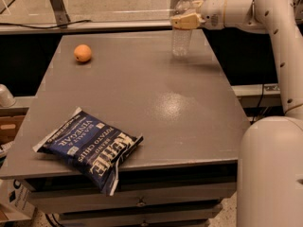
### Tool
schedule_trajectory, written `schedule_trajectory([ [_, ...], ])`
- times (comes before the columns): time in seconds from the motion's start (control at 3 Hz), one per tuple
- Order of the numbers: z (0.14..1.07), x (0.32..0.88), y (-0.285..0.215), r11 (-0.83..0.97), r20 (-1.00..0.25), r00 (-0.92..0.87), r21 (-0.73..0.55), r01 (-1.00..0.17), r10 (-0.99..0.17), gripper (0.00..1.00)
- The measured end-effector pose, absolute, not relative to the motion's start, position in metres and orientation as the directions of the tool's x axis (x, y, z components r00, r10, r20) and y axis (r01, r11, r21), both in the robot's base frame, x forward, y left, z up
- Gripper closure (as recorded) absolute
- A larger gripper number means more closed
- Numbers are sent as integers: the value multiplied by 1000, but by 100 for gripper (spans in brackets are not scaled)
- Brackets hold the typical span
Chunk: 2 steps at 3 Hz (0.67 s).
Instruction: Move water bottle near orange
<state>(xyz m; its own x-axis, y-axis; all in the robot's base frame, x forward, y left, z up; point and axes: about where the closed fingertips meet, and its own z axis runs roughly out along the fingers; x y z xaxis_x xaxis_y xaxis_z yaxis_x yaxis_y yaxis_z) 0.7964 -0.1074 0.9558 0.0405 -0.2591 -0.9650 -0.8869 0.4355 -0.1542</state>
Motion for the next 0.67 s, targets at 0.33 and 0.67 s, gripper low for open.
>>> schedule_trajectory([
  [0.33,985,785,-90,399,-970,97,-182,-899,-223,100],
  [0.67,1009,772,-59,340,-962,152,-224,-913,-226,100],
])
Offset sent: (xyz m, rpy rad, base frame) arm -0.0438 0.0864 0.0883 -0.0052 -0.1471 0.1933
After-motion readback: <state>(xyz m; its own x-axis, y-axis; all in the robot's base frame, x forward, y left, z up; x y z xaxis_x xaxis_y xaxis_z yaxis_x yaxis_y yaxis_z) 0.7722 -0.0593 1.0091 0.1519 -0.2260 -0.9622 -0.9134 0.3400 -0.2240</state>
